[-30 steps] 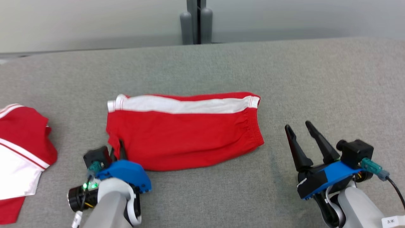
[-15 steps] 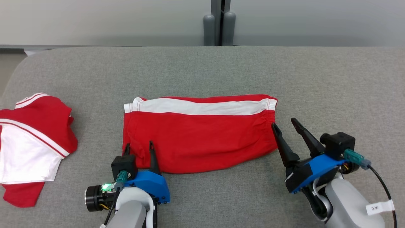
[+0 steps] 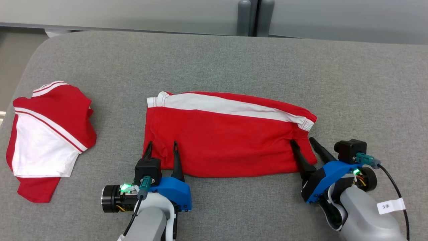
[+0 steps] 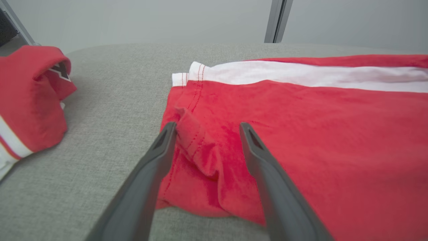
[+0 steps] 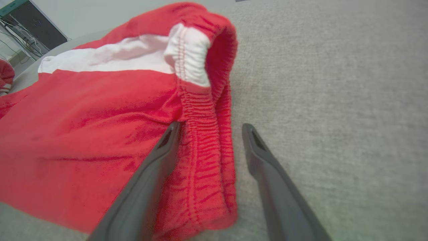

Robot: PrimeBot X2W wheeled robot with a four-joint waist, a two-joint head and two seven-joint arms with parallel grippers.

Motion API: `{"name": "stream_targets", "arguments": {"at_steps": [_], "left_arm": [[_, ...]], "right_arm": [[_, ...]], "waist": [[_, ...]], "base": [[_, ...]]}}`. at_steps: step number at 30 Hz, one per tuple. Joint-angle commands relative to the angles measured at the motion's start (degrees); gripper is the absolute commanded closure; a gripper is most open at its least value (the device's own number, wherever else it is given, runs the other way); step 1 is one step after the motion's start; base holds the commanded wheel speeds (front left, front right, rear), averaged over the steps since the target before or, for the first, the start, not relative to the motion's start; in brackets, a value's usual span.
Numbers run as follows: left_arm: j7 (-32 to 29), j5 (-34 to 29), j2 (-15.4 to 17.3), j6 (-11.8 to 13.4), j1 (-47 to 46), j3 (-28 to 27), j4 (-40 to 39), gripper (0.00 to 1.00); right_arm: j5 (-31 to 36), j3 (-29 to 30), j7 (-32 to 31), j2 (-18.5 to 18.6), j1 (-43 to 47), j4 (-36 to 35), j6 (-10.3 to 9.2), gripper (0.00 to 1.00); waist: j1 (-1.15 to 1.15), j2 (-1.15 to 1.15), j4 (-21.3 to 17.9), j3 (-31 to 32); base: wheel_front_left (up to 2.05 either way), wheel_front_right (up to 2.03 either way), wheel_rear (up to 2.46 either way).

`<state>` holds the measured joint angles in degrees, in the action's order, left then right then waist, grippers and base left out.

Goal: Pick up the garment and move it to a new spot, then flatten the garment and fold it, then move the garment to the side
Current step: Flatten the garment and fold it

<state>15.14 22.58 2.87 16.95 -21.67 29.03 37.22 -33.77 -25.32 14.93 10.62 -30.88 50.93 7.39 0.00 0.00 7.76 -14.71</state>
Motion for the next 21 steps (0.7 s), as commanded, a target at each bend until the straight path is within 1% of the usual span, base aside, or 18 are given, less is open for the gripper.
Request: {"name": "stream_targets", "arguments": {"at_steps": [1, 3, 6, 11, 15, 18, 21], "left_arm": [[0.0, -0.6, 0.0, 0.2, -0.7, 0.2, -0.2, 0.0], [0.0, -0.8, 0.0, 0.0, -0.3, 0.1, -0.1, 0.0], [0.0, -1.1, 0.0, -0.3, 0.5, -0.3, 0.3, 0.0], [0.0, -1.7, 0.0, -0.9, 1.6, -1.4, 0.8, 0.0], [0.0, -2.6, 0.0, -1.6, 2.8, -2.6, 0.9, 0.0], [0.0, -2.9, 0.0, -1.8, 3.8, -3.4, 0.5, 0.0], [0.0, -2.6, 0.0, -2.3, 5.0, -3.4, 0.2, 0.0]], "right_arm": [[-2.1, -2.8, -1.0, -1.3, 1.5, 0.4, 0.18, 1.0], [-5.7, -5.1, -1.1, -1.0, 2.2, -0.8, 0.18, 1.0], [-10.7, -7.9, -0.8, 0.5, 2.6, -2.7, 0.18, 1.0], [-16.9, -8.1, 0.0, 3.9, 2.3, -4.1, 0.1, 1.0], [-19.2, -7.5, 0.3, 6.5, 2.3, -4.9, 0.1, 1.0], [-19.4, -6.8, 0.3, 8.6, 2.5, -6.5, 0.1, 1.0], [-19.2, -7.5, 0.3, 9.3, 2.8, -9.1, 0.1, 1.0]], "waist": [[0.0, 0.0, -0.1, 0.0], [0.0, 0.0, -0.5, 0.4], [0.0, 0.0, -1.1, 1.1], [0.0, 0.0, -2.2, 2.4], [0.0, 0.0, -3.3, 3.7], [0.0, 0.0, -4.0, 4.5], [0.0, 0.0, -4.4, 5.3]], "base": [[0.0, 0.0, 0.0], [0.0, 0.0, 0.0], [0.0, 0.0, 0.0], [0.0, 0.0, 0.0], [0.0, 0.0, 0.0], [0.0, 0.0, 0.0], [0.0, 0.0, 0.0]]}}
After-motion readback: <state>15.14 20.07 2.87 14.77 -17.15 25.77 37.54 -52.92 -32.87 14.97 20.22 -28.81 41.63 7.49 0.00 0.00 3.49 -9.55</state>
